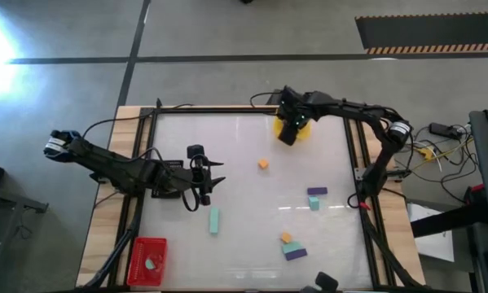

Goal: Sort & place blocks by color
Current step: Put the yellow block into the black bin

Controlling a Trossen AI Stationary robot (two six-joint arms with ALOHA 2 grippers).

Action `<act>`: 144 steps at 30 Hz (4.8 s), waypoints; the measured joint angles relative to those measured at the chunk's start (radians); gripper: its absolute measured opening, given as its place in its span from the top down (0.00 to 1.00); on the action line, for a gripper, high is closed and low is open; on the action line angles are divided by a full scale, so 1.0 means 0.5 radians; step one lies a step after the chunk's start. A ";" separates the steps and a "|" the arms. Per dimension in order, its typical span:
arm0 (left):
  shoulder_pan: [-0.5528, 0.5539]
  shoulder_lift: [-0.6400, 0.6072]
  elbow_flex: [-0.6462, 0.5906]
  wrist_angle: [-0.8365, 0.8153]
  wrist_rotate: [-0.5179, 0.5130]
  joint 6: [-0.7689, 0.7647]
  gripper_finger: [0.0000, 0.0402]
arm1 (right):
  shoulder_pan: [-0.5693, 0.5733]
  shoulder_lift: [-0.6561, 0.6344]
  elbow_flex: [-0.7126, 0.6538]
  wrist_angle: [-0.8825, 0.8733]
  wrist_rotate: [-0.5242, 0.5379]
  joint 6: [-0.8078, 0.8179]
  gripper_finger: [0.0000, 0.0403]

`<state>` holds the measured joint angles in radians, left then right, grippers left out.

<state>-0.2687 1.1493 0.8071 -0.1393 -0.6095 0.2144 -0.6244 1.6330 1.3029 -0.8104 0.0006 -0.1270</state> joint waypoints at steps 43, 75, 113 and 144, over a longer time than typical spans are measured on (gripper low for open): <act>0.000 0.000 -0.019 -0.002 0.001 -0.055 0.52 | 1.031 0.376 -0.007 0.276 0.564 1.183 0.18; -0.076 0.132 -0.032 0.275 -0.003 -0.196 0.52 | 1.318 0.189 -0.120 0.411 0.561 1.017 0.71; -0.218 1.147 0.168 2.051 -0.474 0.740 0.52 | 1.548 -0.487 -1.547 3.635 0.207 1.271 0.71; -0.167 1.149 0.158 2.079 -0.287 1.012 0.63 | 1.550 -0.485 -1.542 3.622 0.136 1.445 0.71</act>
<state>-0.3523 1.7237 0.8864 0.9001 -0.7528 0.7204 0.1505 1.3907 0.5320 1.0008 0.0684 0.5953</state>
